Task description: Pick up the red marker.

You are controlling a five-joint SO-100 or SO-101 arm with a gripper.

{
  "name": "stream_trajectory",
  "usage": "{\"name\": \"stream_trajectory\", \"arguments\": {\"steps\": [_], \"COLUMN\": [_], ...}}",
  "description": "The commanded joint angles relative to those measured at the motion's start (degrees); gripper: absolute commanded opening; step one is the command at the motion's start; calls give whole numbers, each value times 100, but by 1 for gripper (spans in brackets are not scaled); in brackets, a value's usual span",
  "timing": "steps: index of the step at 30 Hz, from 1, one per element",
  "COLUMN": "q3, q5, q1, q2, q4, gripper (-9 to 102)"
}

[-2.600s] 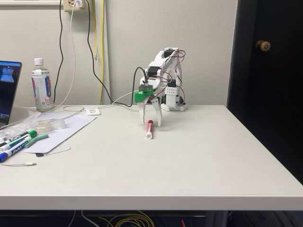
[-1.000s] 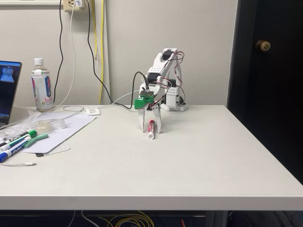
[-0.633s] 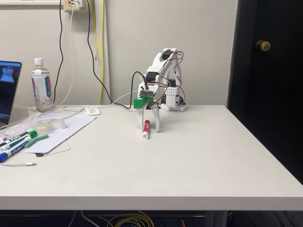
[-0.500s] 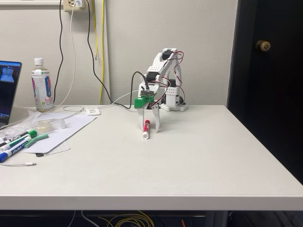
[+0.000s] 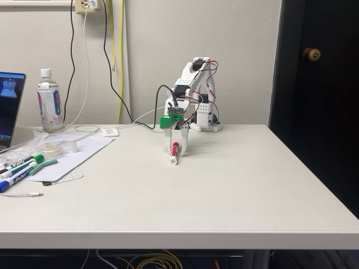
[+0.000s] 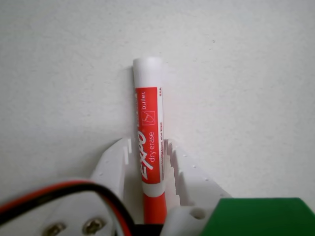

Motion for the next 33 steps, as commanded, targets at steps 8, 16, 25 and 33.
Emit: {"name": "stream_trajectory", "arguments": {"steps": [8,16,25,33], "q3": [-35,-35,-35,-62], "q5": [79,114,132,308], "q1": [-26,-35,-35,-26], "q2": [9,18,26,202], "q4": [0,0,0,79], "gripper": [11,8,7,8]}}
